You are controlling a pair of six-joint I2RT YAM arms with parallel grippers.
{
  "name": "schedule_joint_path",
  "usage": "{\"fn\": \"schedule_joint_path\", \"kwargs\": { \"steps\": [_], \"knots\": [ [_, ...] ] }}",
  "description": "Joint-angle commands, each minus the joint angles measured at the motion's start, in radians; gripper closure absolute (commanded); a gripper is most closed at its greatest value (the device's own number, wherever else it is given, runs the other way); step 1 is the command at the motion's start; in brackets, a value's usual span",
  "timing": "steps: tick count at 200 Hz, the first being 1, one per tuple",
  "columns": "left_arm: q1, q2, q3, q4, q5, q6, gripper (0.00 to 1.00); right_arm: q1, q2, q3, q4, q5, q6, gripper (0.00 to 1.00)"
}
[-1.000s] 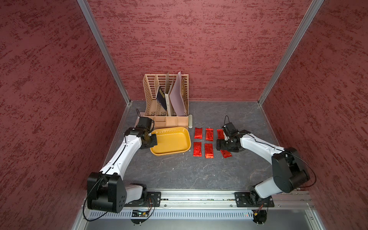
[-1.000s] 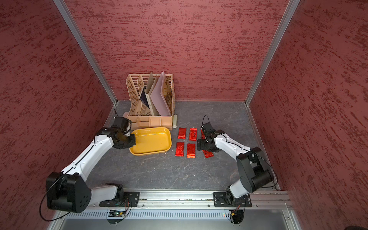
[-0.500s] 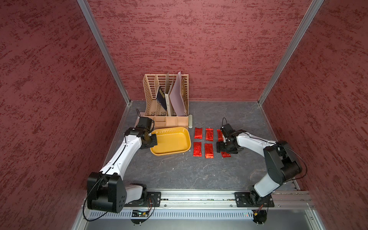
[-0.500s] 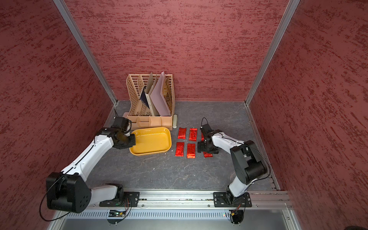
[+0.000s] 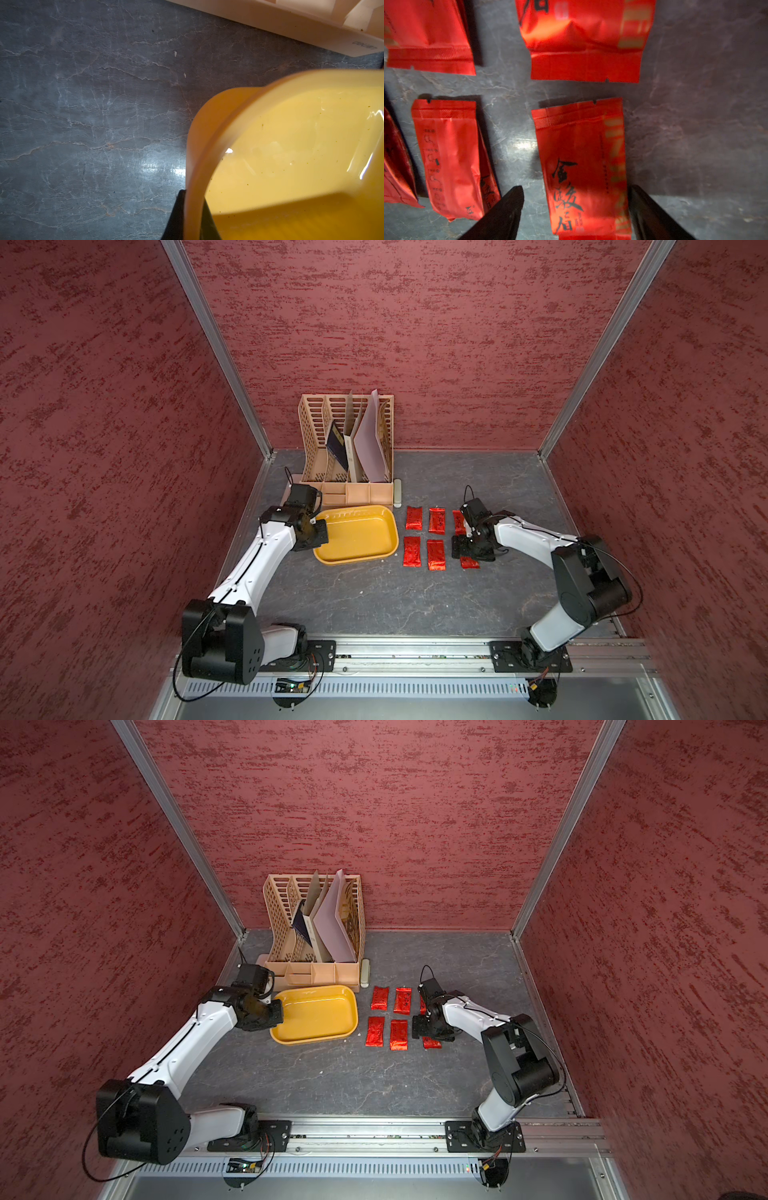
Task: Take the tea bags out of the storage box
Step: Place the tea bag at the center of the board.
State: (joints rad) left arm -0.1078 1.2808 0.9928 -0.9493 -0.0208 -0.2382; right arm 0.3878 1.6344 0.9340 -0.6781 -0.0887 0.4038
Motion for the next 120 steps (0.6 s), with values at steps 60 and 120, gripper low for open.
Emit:
{"fn": "schedule_joint_path", "kwargs": {
  "steps": [60, 120],
  "knots": [
    [-0.006, 0.002, -0.008, 0.014, 0.004, -0.007, 1.0, -0.007, -0.05, -0.042, 0.002, -0.014, 0.011, 0.17],
    [-0.006, 0.008, -0.008, 0.012, -0.001, -0.009, 1.0, -0.007, -0.08, -0.046, 0.014, -0.047, 0.012, 0.17]
  ]
}}
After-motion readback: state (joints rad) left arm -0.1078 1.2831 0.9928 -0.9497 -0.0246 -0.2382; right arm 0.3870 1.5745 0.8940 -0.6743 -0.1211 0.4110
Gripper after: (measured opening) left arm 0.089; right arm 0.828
